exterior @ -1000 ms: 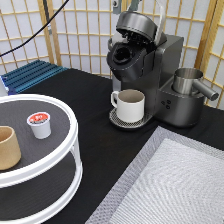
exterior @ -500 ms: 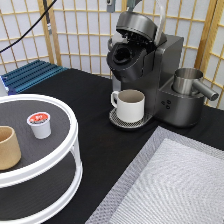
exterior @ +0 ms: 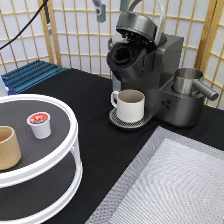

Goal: Make coffee

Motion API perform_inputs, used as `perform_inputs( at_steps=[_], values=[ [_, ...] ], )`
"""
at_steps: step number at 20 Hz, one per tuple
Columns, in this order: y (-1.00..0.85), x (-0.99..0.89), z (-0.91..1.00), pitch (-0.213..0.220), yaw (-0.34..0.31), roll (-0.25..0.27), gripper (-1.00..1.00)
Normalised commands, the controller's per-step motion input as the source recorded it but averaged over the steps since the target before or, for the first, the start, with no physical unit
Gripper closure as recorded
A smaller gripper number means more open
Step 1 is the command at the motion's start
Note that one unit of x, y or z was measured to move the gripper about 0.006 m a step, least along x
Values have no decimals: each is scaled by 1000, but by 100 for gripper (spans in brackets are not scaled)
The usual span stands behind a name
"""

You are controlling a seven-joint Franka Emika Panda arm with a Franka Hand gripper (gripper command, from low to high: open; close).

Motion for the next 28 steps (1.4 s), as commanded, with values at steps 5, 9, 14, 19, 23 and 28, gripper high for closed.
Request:
perform_inputs(
  at_steps=[5,9,14,19,23,28],
  values=[
    [-543,-475,-379,-234,-75,-181,-100],
    [-490,-231,-251,-309,-137,-131,-100],
    [-321,-181,77,-218,-226,9,-100],
    [-175,-382,64,-45,-275,93,-100],
    [-234,-340,-220,-4,-306,1,-100],
    [-228,-377,-416,-36,-294,-7,-100]
  ],
)
